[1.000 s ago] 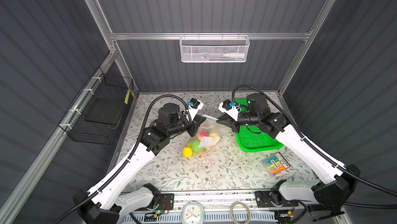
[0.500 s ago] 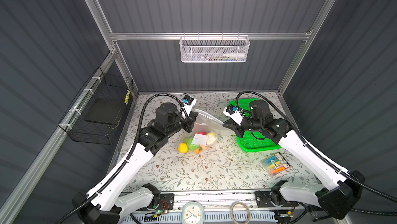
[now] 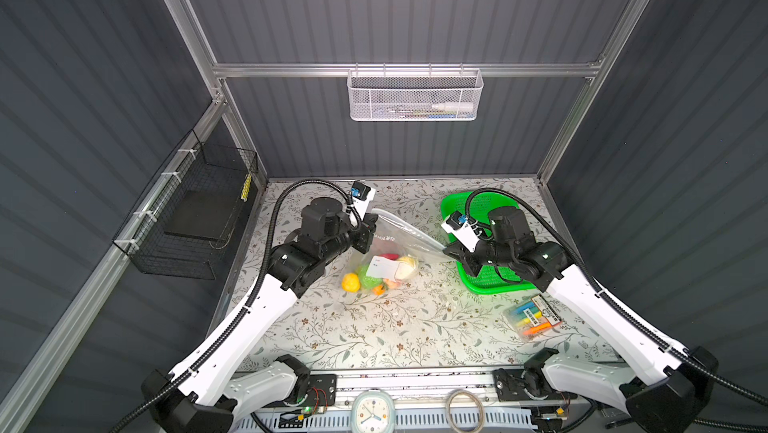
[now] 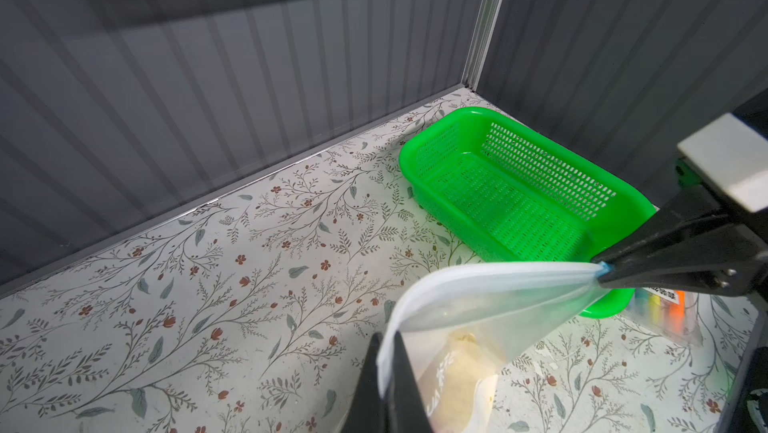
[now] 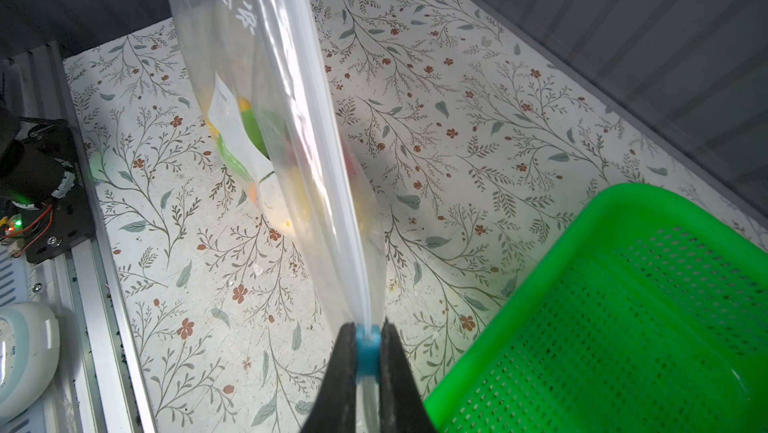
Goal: Place the food in the zip-top bag and seal the zipper
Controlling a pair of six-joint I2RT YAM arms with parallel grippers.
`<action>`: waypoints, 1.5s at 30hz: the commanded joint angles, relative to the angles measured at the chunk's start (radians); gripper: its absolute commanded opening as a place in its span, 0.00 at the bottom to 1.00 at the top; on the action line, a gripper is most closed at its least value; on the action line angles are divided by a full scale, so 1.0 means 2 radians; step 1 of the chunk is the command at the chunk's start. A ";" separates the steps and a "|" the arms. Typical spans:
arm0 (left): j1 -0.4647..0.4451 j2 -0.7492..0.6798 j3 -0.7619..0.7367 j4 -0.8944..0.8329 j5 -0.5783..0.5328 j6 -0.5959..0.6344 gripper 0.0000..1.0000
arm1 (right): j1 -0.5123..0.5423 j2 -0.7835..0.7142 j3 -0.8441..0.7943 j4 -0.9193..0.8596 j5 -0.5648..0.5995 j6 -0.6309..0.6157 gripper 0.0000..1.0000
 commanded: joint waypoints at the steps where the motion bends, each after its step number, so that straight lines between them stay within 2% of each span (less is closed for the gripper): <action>1: 0.019 -0.004 0.028 0.028 -0.059 -0.012 0.00 | -0.011 -0.003 -0.022 -0.082 0.065 0.021 0.03; 20: 0.023 0.005 0.033 0.025 -0.055 -0.015 0.00 | -0.031 -0.023 -0.035 -0.092 0.075 0.042 0.05; 23: 0.023 0.010 0.034 0.024 -0.024 -0.011 0.00 | -0.031 -0.028 -0.035 -0.082 0.048 0.045 0.07; 28: 0.023 0.023 0.030 0.028 0.077 -0.006 0.00 | -0.031 -0.049 -0.051 -0.018 -0.003 0.050 0.18; 33: 0.023 0.026 0.019 0.033 0.133 -0.009 0.00 | -0.032 -0.046 -0.061 0.038 -0.047 0.055 0.39; 37: 0.023 0.027 0.017 0.031 0.177 -0.009 0.00 | -0.031 -0.026 -0.053 0.058 -0.050 0.050 0.52; 41: 0.023 0.025 0.013 0.029 0.180 -0.011 0.00 | -0.031 -0.011 -0.058 0.094 -0.047 0.059 0.54; 43: 0.023 0.022 0.012 0.029 0.179 -0.011 0.00 | -0.032 0.007 -0.066 0.113 -0.042 0.065 0.51; 45: 0.023 0.019 0.012 0.028 0.179 -0.011 0.00 | -0.031 0.017 -0.071 0.128 -0.027 0.069 0.43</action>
